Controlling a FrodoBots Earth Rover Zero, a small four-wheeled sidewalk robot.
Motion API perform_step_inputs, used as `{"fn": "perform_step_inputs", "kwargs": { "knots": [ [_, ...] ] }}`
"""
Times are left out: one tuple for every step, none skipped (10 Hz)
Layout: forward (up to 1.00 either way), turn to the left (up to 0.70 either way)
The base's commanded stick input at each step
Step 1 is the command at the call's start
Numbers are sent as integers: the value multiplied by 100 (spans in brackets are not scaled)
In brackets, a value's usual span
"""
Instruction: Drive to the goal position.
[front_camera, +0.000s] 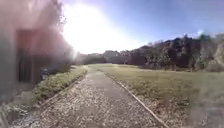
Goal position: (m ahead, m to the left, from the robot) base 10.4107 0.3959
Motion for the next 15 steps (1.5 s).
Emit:
{"fn": "perform_step_inputs", "kwargs": {
  "knots": [
    [50, 0],
    [50, 12],
    [50, 33],
    [50, 45],
    [50, 41],
    [50, 27],
    [50, 12],
    [50, 0],
    [50, 0],
    [50, 0],
    [50, 0],
    [50, 0],
    [50, 0],
    [50, 0],
    [50, 0]
  ]
}}
